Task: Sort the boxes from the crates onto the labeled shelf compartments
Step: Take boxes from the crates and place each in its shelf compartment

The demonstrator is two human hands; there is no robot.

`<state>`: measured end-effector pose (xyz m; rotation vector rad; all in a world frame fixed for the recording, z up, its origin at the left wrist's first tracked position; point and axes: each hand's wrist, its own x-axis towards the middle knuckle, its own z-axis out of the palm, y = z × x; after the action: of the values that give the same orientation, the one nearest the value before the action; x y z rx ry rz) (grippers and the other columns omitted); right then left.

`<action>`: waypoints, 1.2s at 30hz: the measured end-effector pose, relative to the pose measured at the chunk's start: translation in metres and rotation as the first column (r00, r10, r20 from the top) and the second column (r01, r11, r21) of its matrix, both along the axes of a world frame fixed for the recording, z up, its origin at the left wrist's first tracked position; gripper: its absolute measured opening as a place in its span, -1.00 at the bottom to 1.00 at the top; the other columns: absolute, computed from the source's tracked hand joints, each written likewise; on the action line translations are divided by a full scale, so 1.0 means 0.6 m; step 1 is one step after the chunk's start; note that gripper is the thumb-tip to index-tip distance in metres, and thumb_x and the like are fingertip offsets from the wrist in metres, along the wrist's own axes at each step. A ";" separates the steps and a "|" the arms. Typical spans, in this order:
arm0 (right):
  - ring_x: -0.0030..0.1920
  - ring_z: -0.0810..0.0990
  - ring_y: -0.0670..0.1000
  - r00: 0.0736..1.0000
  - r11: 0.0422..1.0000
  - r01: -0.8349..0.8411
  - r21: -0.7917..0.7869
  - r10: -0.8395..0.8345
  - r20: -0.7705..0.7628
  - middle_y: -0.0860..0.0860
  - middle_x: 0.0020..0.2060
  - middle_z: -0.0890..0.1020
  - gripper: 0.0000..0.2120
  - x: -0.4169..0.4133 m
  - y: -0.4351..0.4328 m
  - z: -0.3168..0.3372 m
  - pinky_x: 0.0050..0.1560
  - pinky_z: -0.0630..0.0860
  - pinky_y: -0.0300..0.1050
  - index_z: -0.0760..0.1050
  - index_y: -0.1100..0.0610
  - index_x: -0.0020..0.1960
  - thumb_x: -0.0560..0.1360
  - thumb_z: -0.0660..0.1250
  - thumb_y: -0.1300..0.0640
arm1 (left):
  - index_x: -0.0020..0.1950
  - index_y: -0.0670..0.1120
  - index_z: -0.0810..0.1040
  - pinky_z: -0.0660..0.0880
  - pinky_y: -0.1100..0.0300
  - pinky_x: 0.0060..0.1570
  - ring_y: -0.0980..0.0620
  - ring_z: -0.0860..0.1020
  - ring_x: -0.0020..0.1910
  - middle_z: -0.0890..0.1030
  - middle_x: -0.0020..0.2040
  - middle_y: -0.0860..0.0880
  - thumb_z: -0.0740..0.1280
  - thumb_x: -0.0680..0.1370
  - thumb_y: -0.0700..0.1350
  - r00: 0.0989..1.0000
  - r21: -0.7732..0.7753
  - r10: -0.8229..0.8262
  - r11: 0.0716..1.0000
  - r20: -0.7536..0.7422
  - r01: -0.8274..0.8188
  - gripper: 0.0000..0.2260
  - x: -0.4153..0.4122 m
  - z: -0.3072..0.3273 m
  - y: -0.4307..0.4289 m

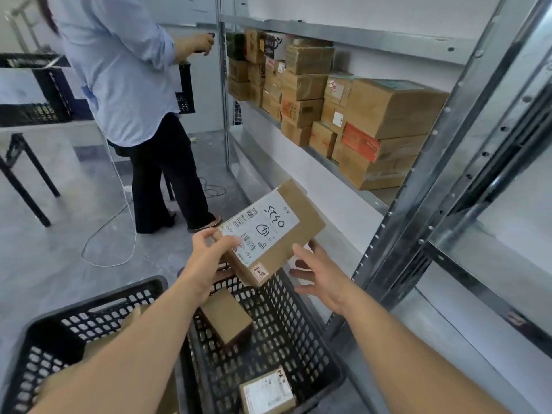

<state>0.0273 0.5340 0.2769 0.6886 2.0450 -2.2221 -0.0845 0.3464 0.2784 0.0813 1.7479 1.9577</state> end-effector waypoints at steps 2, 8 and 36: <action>0.20 0.50 0.03 0.997 0.997 0.074 0.033 -0.073 -0.021 -0.02 0.29 0.45 -0.27 0.015 0.024 0.006 0.22 0.47 0.07 0.03 -0.13 0.50 0.46 0.34 -0.13 | 0.35 0.02 0.29 0.52 -0.09 0.11 -0.10 0.61 0.06 0.65 0.04 -0.11 0.42 0.44 -0.10 0.998 -0.020 -0.030 0.999 -0.047 0.030 -0.47 -0.007 0.008 -0.002; 0.51 0.15 0.01 0.999 0.954 0.023 0.300 -0.011 -0.041 -0.05 0.51 0.19 -0.17 0.066 0.079 0.042 0.33 0.20 -0.08 0.12 -0.15 0.53 0.40 0.49 0.04 | 0.33 0.13 0.39 0.55 0.22 -0.17 0.01 0.63 -0.03 0.52 0.21 -0.01 0.36 0.43 -0.21 0.922 -0.132 -0.330 0.942 -0.203 0.309 -0.49 -0.003 0.048 0.019; 0.15 0.60 -0.07 0.849 0.818 0.519 0.248 -0.460 -0.260 -0.08 0.15 0.63 -0.22 0.472 0.164 0.140 0.13 0.55 -0.07 0.24 -0.26 0.35 0.23 0.48 0.05 | 0.40 0.16 0.33 0.45 -0.04 0.25 0.03 0.56 0.19 0.58 0.23 0.06 0.56 0.11 0.19 0.451 -0.093 -0.829 0.504 -0.330 0.859 -0.11 0.269 0.113 0.299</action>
<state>0.3108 0.6322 0.3612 1.2046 2.5976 -2.2963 0.0769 0.5256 0.3462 1.1724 1.3363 1.2519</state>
